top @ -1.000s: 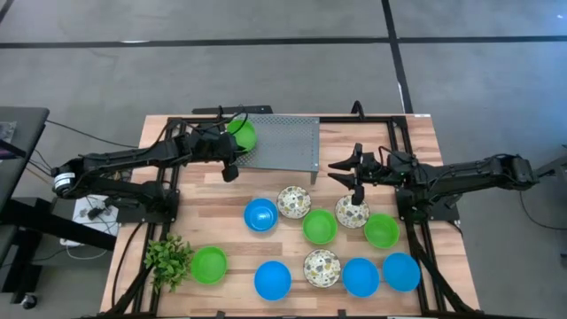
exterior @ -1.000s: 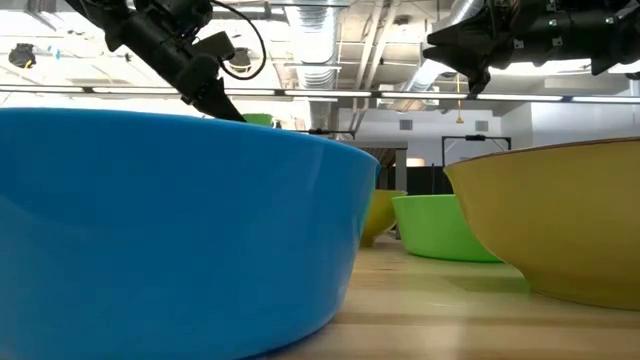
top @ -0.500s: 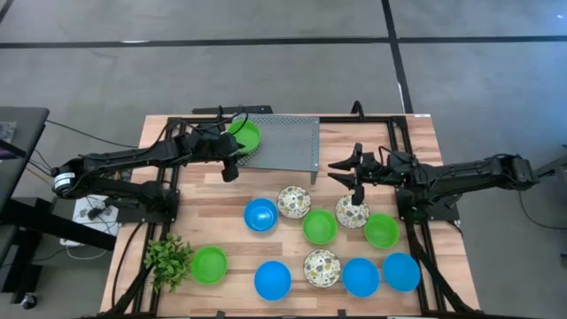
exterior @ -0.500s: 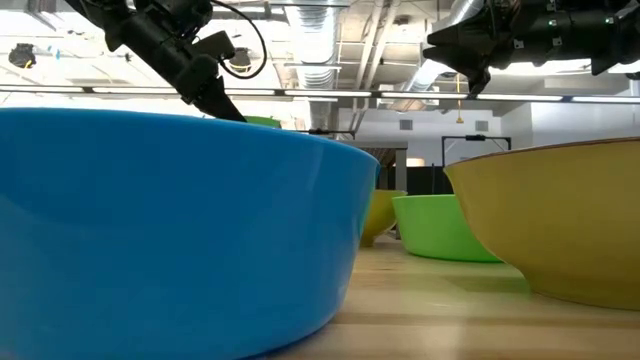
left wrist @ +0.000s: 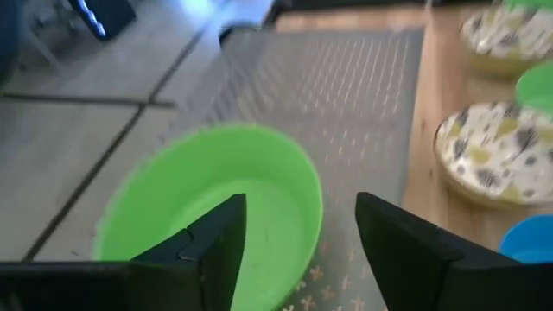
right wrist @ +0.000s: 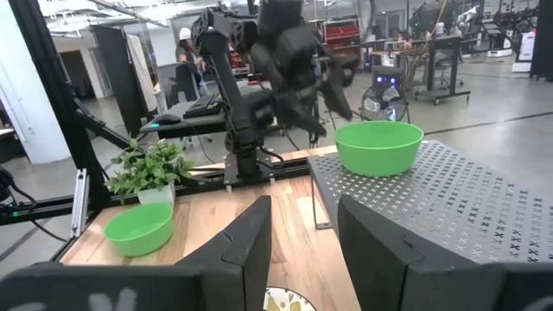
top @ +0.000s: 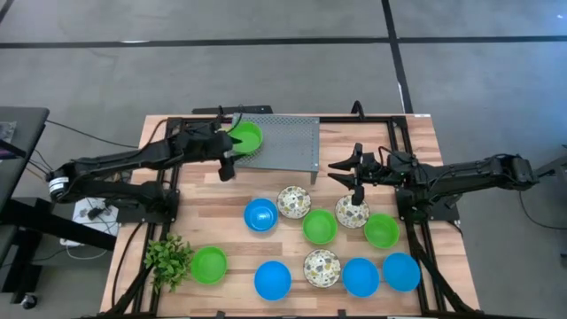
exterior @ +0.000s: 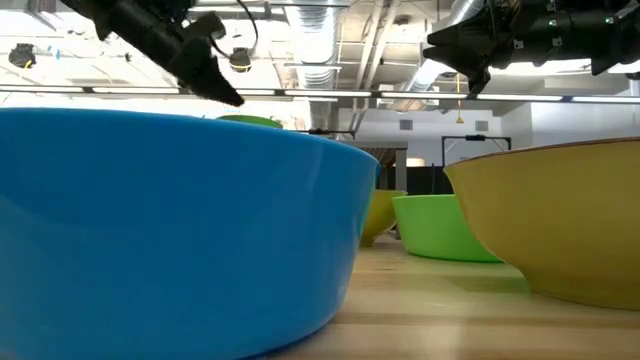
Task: Pick & Place Mini bowls
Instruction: Put the white patterned bowl on the shelf
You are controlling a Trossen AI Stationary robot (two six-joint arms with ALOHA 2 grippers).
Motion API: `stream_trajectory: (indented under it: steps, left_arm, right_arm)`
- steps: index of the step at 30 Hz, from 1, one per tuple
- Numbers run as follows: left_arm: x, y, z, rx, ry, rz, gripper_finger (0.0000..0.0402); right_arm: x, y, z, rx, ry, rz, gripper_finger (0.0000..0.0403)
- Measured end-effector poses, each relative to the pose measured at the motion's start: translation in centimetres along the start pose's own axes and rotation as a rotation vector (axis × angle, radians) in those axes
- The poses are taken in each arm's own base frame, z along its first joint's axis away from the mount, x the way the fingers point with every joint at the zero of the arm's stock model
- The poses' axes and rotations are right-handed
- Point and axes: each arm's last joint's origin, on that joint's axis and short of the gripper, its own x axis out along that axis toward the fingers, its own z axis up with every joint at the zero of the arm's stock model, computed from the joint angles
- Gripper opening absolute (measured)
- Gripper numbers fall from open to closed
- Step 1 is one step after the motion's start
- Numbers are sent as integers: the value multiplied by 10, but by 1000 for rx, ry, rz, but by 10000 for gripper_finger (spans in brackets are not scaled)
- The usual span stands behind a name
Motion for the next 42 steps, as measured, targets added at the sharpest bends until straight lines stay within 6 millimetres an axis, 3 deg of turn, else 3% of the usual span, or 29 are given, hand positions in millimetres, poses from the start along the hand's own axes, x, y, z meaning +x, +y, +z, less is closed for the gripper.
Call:
stream_trajectory:
  steps: [9,15,26,42]
  left_arm:
    - [-57,-8,18,-7,-244,-1,225]
    - [-79,-26,24,-28,-345,-112,225]
    - [-90,-59,30,14,-403,-287,225]
    - [-96,-77,29,40,-426,-379,225]
  right_arm:
    - [5,3,-5,-2,20,16,121]
    - [15,8,-6,1,-37,42,121]
    - [26,12,-16,18,-26,63,121]
    - [27,21,-10,31,-52,104,121]
